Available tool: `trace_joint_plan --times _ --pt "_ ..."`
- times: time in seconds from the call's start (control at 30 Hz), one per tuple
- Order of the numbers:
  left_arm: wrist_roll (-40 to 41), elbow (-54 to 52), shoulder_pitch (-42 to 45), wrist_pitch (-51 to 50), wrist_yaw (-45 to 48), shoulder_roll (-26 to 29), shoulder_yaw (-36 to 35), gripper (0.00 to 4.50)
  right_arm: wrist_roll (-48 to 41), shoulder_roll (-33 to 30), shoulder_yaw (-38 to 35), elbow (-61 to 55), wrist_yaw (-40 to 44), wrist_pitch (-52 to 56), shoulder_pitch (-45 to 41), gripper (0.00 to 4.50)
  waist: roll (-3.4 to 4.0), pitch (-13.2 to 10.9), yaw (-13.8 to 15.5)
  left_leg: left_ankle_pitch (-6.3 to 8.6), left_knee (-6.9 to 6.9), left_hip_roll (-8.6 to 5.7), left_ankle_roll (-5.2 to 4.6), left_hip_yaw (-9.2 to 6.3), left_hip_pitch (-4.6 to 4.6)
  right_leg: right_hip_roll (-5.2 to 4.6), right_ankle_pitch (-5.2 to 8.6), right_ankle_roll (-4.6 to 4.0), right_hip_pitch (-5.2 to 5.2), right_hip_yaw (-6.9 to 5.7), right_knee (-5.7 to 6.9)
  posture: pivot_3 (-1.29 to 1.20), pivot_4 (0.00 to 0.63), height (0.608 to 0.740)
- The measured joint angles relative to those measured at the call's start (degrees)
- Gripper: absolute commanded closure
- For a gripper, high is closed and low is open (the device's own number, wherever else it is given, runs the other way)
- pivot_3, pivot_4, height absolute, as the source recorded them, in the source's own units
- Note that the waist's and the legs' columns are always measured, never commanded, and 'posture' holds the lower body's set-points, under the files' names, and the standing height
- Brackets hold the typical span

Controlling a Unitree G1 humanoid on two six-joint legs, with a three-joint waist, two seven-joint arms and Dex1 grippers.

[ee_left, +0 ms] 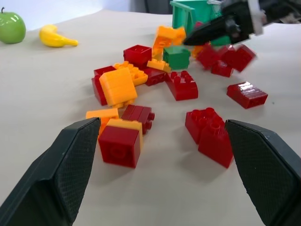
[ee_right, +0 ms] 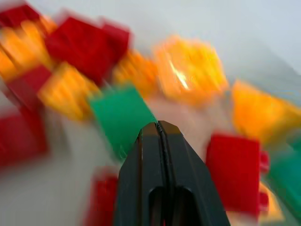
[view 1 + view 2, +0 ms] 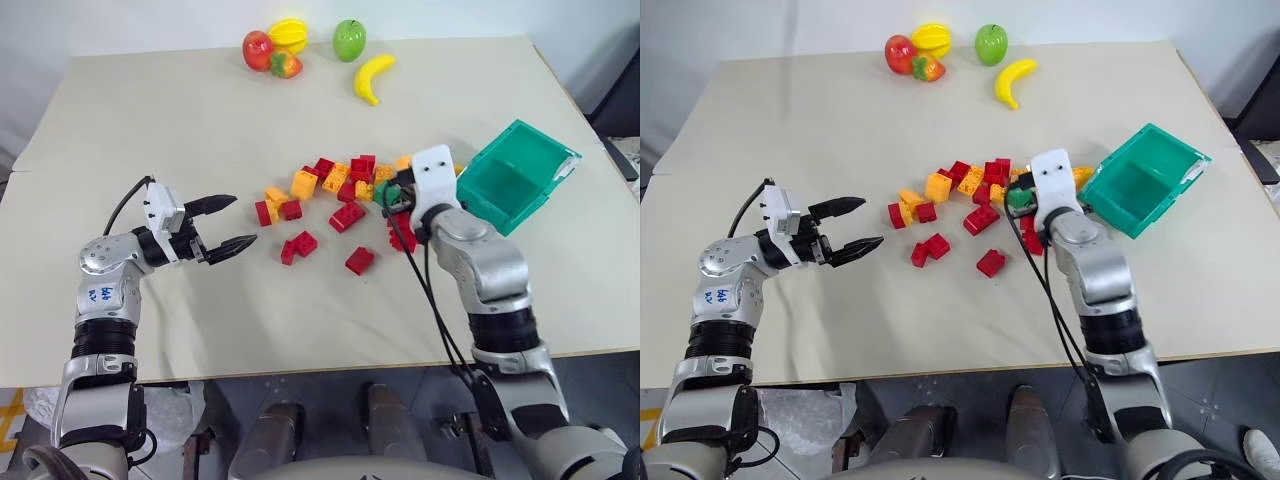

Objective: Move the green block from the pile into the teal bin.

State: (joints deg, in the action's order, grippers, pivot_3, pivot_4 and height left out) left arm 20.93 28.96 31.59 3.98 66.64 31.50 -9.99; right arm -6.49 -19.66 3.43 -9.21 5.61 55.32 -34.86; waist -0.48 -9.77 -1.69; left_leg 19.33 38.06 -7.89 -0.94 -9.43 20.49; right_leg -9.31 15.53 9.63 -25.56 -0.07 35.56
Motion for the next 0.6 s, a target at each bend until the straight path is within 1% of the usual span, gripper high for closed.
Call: trace_joint_plan --times 0.1,0.17,0.27,0.33,0.4,0.43,0.47,0.53,0.6 --pt "-0.02 0.25 0.50 0.29 -0.05 -0.16 0.18 0.00 -0.96 -4.10 -0.12 -4.73 4.00 2.36 2.27 4.47 0.01 0.00 -0.03 0.00 0.00 0.04 0.00 0.12 0.00 0.01 -0.01 0.03 -0.04 0.06 -0.02 0.00 0.150 0.740" --pt "-0.02 0.53 0.75 0.42 -0.05 -0.19 0.26 0.00 -3.86 -6.42 -1.25 -9.28 8.20 3.65 2.94 4.47 0.01 -0.01 -0.02 0.00 0.00 0.04 -0.01 0.19 -0.01 0.02 -0.03 0.06 -0.04 0.10 -0.04 0.00 0.150 0.740" --pt "-0.03 0.93 1.24 0.55 0.42 -0.38 0.60 0.00 -10.89 -9.46 -6.98 -17.27 16.12 3.37 5.09 4.47 0.00 -0.01 0.36 0.04 0.00 0.04 -0.06 0.18 0.00 0.03 -0.05 0.10 0.00 0.10 -0.11 0.00 0.150 0.740" --pt "-0.02 1.03 1.29 0.54 0.83 -0.39 0.75 0.00 -14.62 -11.15 -11.13 -20.13 20.11 1.85 7.06 4.47 0.00 -0.01 0.53 0.09 0.03 0.02 -0.15 0.19 0.01 0.01 -0.08 0.16 0.05 0.11 -0.20 0.00 0.150 0.740" --pt "-0.02 1.14 1.53 0.44 1.60 -0.52 1.21 0.00 -17.17 -15.91 -13.81 -21.42 25.83 -0.86 10.68 4.11 0.00 -0.01 0.97 0.14 0.06 -0.02 -0.25 0.27 0.01 0.00 -0.13 0.24 0.07 0.16 -0.30 0.00 0.150 0.740" --pt "0.02 1.02 1.80 0.40 2.11 -0.81 1.71 0.00 -18.88 -21.72 -16.27 -22.18 31.12 -2.02 15.45 3.88 0.00 -0.01 1.74 0.19 0.06 -0.03 -0.34 0.29 0.08 -0.01 -0.16 0.30 0.09 0.16 -0.48 0.00 0.150 0.740" --pt "0.02 1.24 1.61 0.33 2.56 -0.51 1.62 0.00 -19.68 -25.75 -18.46 -21.96 34.75 -2.14 19.03 3.56 0.01 -0.01 2.02 0.22 0.07 -0.04 -0.39 0.30 0.10 -0.01 -0.17 0.32 0.11 0.15 -0.54 0.00 0.150 0.740" --pt "0.02 1.60 1.57 0.29 3.20 -0.38 1.62 0.00 -20.80 -31.43 -23.19 -21.32 39.61 -1.99 24.39 2.85 0.02 -0.02 2.32 0.29 0.13 -0.07 -0.51 0.41 0.16 -0.04 -0.21 0.39 0.09 0.19 -0.64 0.00 0.150 0.740" --pt "0.02 2.26 1.97 0.32 3.66 -0.38 1.79 0.00 -22.27 -33.90 -27.16 -21.18 41.97 -1.56 25.87 2.19 0.02 -0.02 2.23 0.30 0.15 -0.03 -0.53 0.56 0.16 -0.04 -0.27 0.49 0.09 0.24 -0.74 0.00 0.150 0.740"
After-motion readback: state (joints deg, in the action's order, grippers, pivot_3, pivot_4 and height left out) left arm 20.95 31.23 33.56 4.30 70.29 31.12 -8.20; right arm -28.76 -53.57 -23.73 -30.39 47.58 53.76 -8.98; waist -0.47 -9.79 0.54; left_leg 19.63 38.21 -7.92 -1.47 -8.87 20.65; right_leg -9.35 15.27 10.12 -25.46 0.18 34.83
